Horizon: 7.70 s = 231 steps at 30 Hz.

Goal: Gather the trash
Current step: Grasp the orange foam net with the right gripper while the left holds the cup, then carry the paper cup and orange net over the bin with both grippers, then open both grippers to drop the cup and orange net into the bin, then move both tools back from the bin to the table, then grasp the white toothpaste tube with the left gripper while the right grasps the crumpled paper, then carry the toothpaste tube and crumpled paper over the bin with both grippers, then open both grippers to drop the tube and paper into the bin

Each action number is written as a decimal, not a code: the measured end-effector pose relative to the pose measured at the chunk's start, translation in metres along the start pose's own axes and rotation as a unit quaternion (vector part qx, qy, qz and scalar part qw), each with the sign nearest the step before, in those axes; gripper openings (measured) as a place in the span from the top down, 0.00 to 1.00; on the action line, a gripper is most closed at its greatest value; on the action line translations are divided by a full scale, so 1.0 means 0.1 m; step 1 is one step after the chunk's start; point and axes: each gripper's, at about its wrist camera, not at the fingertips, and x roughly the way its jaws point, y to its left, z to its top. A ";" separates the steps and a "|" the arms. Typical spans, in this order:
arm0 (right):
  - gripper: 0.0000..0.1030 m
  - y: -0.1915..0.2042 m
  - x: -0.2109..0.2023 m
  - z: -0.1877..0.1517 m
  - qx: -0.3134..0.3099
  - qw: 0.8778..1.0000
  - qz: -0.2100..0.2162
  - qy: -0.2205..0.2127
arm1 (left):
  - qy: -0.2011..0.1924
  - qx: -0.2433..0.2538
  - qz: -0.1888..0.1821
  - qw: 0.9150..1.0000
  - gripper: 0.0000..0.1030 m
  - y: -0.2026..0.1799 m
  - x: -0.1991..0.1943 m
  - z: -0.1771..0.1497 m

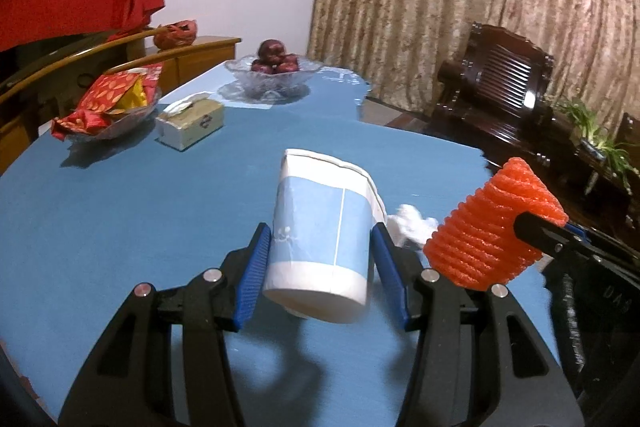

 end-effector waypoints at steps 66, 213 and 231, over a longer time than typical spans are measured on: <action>0.30 -2.20 -2.32 -1.19 0.132 0.943 -0.307 -0.012 | 0.051 0.178 -0.294 0.938 0.32 -3.28 -0.25 -0.80; 0.77 -2.11 -2.13 -0.80 0.131 0.957 -0.258 -0.026 | 0.066 0.191 -0.274 0.940 0.67 -3.23 -0.13 -0.66; 0.44 -2.36 -2.08 -1.18 0.149 0.949 -0.279 0.008 | 0.116 0.195 -0.300 0.927 0.41 -3.28 0.18 -0.96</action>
